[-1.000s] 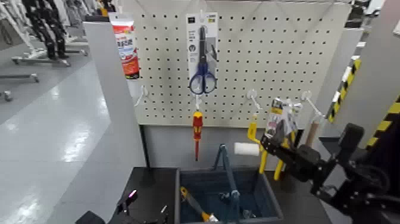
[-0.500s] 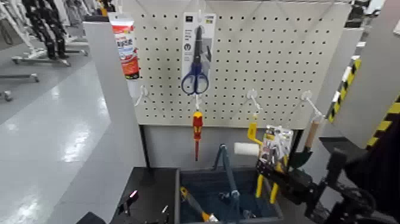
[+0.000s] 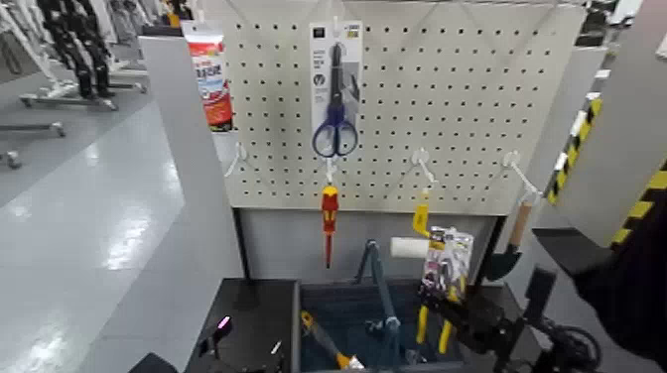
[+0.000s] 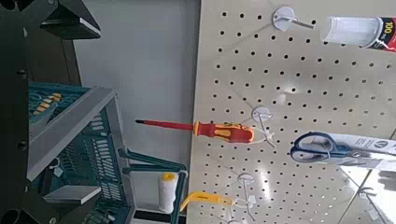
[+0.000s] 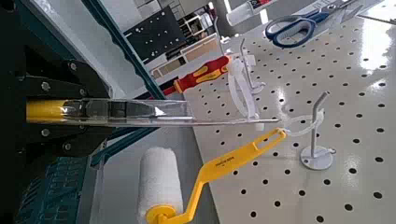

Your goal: Put the yellow pliers into the crate.

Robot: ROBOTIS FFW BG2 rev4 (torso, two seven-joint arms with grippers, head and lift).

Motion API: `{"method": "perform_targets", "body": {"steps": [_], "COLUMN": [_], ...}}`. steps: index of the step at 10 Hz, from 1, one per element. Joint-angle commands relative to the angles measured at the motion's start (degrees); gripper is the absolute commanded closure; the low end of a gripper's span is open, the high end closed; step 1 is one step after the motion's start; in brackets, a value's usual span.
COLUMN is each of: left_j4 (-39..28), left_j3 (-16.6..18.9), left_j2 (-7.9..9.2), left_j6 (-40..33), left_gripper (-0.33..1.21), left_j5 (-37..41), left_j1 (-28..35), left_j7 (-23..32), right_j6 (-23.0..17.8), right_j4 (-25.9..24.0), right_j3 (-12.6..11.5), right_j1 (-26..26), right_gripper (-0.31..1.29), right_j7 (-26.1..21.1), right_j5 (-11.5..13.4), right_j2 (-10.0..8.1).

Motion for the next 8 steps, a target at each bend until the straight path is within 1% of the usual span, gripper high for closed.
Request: {"method": "perform_targets", "body": {"steps": [1, 2, 3, 4, 5, 8], "left_j4": [0.0, 0.0, 0.0, 0.0, 0.0, 0.0], "left_j3": [0.0, 0.0, 0.1, 0.1, 0.1, 0.1], "left_j2": [-0.04, -0.04, -0.04, -0.04, -0.04, 0.05], "left_j6": [-0.1, -0.1, -0.1, -0.1, -0.1, -0.1], "left_gripper": [0.13, 0.13, 0.13, 0.13, 0.13, 0.13], "left_j5": [-0.1, -0.1, -0.1, -0.1, -0.1, -0.1], "left_j1": [-0.1, -0.1, -0.1, -0.1, -0.1, -0.1], "left_j7": [0.0, 0.0, 0.0, 0.0, 0.0, -0.1], "right_j6": [-1.7, -0.2, 0.9, 1.1, 1.1, 1.1], "right_j4": [3.2, 3.1, 2.9, 2.7, 2.5, 1.9], "right_j3": [1.9, 1.9, 1.6, 1.5, 1.5, 1.5], "right_j1": [-1.9, -2.1, -2.1, -2.0, -2.0, -1.9], "right_gripper": [1.16, 0.97, 0.45, 0.1, 0.02, 0.02], "right_j7": [-0.1, -1.0, -1.5, -1.9, -1.8, -1.6], "right_j5": [1.2, 1.9, 1.7, 1.3, 1.0, 0.8], "right_j2": [-0.15, -0.15, -0.06, 0.03, -0.06, -0.06]}}
